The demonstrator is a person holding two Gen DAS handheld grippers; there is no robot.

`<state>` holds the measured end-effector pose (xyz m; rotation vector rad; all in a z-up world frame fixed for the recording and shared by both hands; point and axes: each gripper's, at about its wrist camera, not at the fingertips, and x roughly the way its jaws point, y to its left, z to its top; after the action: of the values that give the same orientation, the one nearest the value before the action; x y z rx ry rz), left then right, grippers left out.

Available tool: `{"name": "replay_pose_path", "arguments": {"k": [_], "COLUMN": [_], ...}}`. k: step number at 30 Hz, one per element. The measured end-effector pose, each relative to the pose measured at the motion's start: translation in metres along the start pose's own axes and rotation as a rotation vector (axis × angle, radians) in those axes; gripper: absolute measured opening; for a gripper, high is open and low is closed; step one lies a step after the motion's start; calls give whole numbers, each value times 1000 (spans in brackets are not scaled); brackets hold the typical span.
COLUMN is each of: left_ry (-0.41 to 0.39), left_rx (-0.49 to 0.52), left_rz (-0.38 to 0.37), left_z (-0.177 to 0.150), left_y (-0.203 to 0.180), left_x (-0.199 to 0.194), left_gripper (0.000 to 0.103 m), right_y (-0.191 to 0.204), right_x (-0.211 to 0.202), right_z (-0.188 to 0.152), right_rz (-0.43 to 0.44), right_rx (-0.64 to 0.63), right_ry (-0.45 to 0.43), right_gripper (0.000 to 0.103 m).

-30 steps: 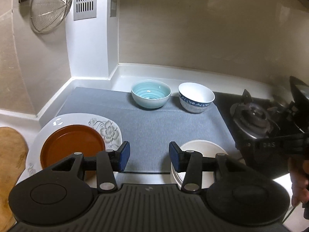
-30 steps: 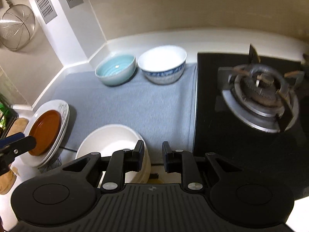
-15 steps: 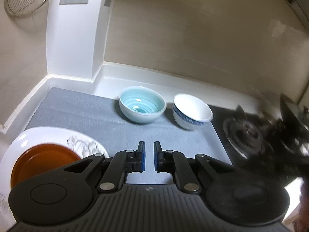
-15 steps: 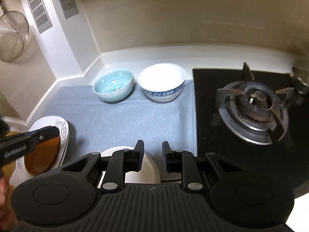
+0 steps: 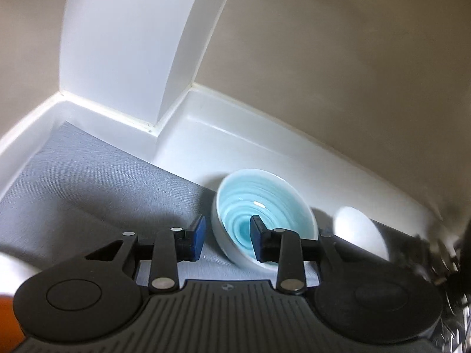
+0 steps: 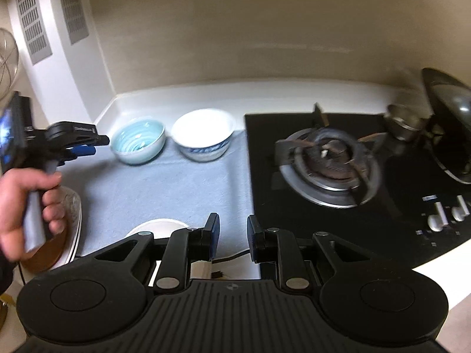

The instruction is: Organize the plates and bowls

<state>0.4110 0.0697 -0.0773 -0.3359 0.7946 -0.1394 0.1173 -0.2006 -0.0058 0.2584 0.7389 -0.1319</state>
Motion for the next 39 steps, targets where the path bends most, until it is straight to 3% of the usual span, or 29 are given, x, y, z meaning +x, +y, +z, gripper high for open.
{"name": "replay_pose_path", "arguments": {"k": [4,6,12,17,22,26,33,39], "left_ry": [38,71,124,224,319,312,247,242], "left_rx": [3,5,65,85,230,330,328,339], "left_rz": [4,7,-19,-92,-163,-183,-158,-143], "left_z": [10,12,11,2,-16,-30,-32,-31], "left_y": [2,5,11,22,11,1,-2,-6], "left_x": [24,33,29,12,-5,-13,-15,-5], "left_gripper": [32,12,13,13,15,18,18,14], "right_y": [-7,-9,-10,-4,16,28,53,67], "right_x": [-6,-4,4,19,52,78,130,171], "right_z": [-4,-5,0,7,25,35,52,54], "right_rz": [-26,-30,-3,39,130,161,175,189], "right_rx": [25,36,50,44,38,35,36,21], "right_ry": [3,13,10,14,18,49,133,210], "right_gripper": [22,22,22,22,22,22,22,22]}}
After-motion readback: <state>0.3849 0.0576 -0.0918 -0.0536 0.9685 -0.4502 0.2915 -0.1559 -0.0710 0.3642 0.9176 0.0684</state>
